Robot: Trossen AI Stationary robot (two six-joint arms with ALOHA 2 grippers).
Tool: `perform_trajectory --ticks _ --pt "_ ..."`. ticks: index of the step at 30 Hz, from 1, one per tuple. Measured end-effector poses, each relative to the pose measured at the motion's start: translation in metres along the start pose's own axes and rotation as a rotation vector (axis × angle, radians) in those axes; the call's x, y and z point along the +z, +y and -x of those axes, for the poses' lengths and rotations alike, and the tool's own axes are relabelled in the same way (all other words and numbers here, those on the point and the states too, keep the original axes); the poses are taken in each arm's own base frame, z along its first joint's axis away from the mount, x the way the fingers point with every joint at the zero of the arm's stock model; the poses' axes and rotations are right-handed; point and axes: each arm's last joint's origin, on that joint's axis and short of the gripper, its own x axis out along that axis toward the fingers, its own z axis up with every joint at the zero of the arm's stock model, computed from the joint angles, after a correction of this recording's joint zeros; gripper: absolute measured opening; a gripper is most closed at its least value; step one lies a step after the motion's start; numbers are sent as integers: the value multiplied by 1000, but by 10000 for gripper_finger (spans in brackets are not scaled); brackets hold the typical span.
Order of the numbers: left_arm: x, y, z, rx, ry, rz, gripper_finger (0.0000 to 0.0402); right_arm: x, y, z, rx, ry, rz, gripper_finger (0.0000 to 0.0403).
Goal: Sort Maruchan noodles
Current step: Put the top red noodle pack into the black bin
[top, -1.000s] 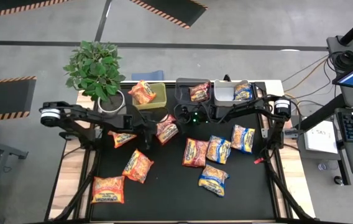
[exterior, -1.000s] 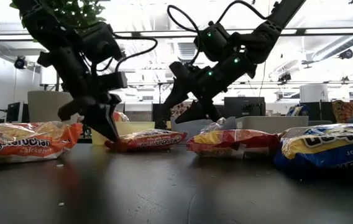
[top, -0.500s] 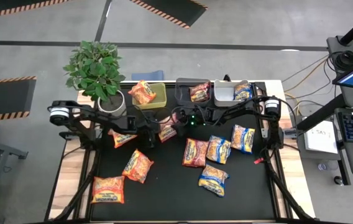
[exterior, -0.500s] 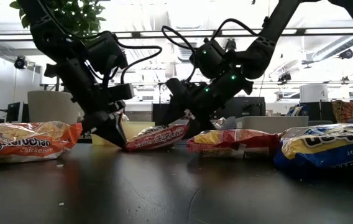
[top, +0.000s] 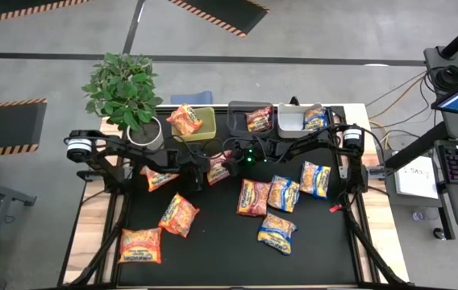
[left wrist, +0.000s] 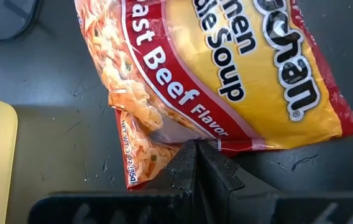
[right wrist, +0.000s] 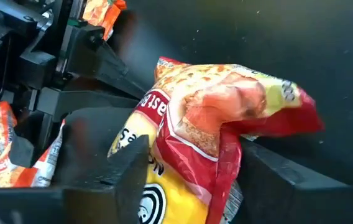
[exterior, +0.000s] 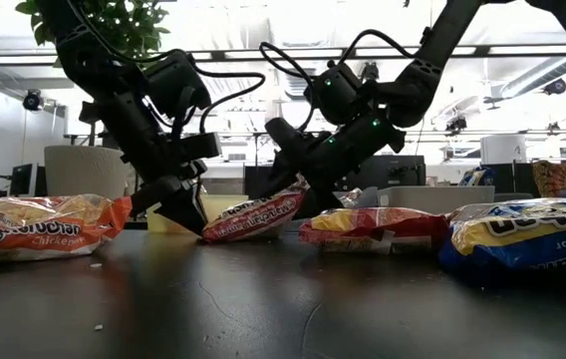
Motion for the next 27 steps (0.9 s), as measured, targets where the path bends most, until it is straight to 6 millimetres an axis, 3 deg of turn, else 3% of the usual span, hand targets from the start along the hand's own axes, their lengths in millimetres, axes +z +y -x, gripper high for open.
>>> perform_trajectory --ticks 9,14,21,27 --pt "7 2 2 6 -22 15 0 1 1 1 14 7 1 88" --pt "13 6 12 10 -16 15 0 0 2 1 50 37 1 44" --pt "18 15 37 106 9 -7 0 6 7 8 78 33 12 21" --pt "25 23 70 138 -93 9 0 20 22 27 123 19 23 19"
